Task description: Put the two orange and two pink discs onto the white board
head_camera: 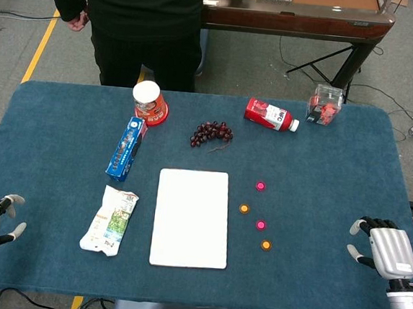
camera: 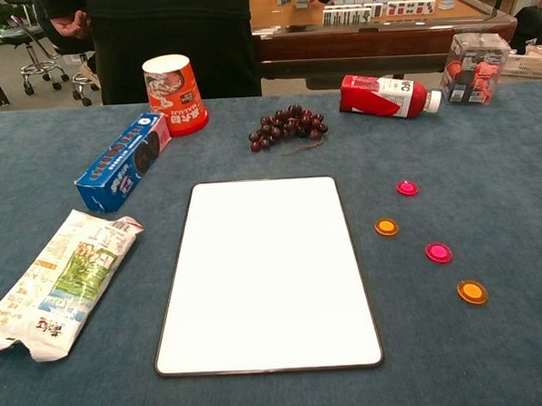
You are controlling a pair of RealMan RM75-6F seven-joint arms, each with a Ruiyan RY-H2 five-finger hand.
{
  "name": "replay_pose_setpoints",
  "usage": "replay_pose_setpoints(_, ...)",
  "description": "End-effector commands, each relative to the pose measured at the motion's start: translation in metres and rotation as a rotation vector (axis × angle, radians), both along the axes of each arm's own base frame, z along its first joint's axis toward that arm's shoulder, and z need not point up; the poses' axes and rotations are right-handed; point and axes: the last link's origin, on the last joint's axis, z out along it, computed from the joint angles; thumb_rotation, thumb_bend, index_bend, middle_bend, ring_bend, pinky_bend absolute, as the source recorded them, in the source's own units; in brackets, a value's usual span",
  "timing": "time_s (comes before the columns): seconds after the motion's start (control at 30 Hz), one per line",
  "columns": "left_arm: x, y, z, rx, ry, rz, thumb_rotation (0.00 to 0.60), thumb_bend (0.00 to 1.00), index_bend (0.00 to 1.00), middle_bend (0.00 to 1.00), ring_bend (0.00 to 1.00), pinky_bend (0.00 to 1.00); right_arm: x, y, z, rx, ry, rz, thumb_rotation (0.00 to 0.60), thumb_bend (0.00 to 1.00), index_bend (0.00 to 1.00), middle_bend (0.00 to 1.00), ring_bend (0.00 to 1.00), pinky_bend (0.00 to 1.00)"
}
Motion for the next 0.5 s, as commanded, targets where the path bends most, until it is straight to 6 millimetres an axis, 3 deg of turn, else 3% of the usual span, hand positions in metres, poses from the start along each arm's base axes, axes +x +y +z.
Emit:
replay_pose_setpoints(0.03, 0.001, 0.0, 0.0, 0.0, 0.001, -0.006, 0.6, 0.24, 0.48, 0.58, 0.49, 0.78, 0.001, 0.0, 0.0, -0.002, 0.0, 0.011, 0.6, 0.17, 0.5, 0.44, 0.39, 0.37)
replay_pose_setpoints(0.2, 0.002, -0.001, 0.0, 0.001, 0.0, -0.006, 0.6, 0.25, 0.49, 0.58, 0.49, 0.78, 0.001, -0.001, -0.004, 0.017, -0.01, 0.008, 0.6, 0.17, 0.5, 0.44, 0.39, 0.4)
replay_pose_setpoints(0.3, 0.001, -0.001, 0.001, 0.003, -0.002, -0.002, 0.6, 0.24, 0.49, 0.58, 0.49, 0.78, 0.006, -0.003, -0.005, 0.024, -0.022, 0.027, 0.6, 0.17, 0.5, 0.44, 0.4, 0.57)
replay_pose_setpoints(0.33, 0.001, -0.001, 0.001, 0.003, -0.002, 0.0, 0.6, 0.24, 0.5, 0.58, 0.49, 0.78, 0.008, -0.003, -0.006, 0.024, -0.027, 0.035, 0.6, 0.17, 0.5, 0.45, 0.45, 0.68)
replay_pose_setpoints(0.4, 0.0, -0.001, 0.001, 0.003, -0.006, 0.004, 0.6, 0.24, 0.5, 0.58, 0.49, 0.78, 0.014, -0.006, -0.008, 0.035, -0.019, 0.065, 0.6, 0.17, 0.5, 0.5, 0.55, 0.8)
replay_pose_setpoints(0.5, 0.0, -0.001, 0.003, 0.009, -0.016, 0.002, 0.6, 0.24, 0.51, 0.58, 0.49, 0.78, 0.029, -0.013, -0.012, 0.072, 0.015, 0.117, 0.6, 0.16, 0.5, 0.7, 0.75, 0.93)
